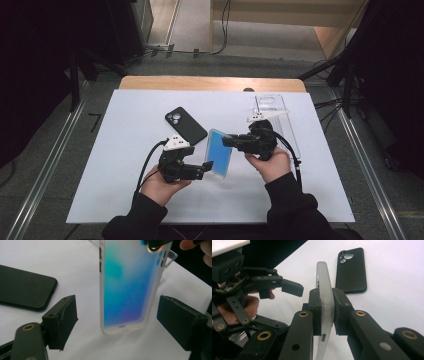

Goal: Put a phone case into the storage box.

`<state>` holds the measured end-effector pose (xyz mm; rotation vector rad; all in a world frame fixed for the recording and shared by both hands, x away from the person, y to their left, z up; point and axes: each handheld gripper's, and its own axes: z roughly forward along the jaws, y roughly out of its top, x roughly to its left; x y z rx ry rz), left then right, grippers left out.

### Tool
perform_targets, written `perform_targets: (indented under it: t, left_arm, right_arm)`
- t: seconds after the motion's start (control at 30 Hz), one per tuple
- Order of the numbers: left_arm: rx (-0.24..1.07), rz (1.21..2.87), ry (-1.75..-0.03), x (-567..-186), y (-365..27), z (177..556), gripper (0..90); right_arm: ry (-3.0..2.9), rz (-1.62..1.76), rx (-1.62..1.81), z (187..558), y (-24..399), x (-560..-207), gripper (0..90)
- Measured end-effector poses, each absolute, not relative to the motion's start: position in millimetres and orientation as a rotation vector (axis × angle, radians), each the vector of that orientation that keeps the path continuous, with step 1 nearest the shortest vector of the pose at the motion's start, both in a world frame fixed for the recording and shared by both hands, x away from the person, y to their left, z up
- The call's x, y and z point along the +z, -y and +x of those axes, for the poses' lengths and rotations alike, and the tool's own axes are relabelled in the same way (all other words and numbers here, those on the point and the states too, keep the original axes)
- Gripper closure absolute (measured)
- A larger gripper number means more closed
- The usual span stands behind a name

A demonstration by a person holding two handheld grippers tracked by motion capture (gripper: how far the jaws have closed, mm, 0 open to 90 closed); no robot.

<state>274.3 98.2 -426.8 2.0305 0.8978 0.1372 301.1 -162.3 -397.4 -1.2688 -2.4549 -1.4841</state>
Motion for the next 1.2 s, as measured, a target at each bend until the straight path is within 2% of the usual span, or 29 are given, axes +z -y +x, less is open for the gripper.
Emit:
perform_targets:
  t: [0.1,0.2,0.73,1.2]
  left_arm:
    - [0.117,2.06,-0.861,-425.5,-99.1,275.7,18.5]
    - [0.091,2.092,-0.884,-426.8,-100.3,281.7,24.5]
    - [-0.012,2.149,-0.701,-411.8,-109.4,295.0,24.7]
    - [-0.101,2.132,-0.527,-398.3,-114.7,303.0,32.1]
  right_arm:
    - [2.459,-1.24,-1.494,300.5,167.0,-397.5,76.7]
    - [2.495,-1.2,-1.507,300.1,171.0,-396.6,76.6]
    - [2.613,-0.869,-1.493,296.3,174.8,-391.2,76.6]
    - [2.601,-0.65,-1.441,297.1,160.1,-397.0,76.6]
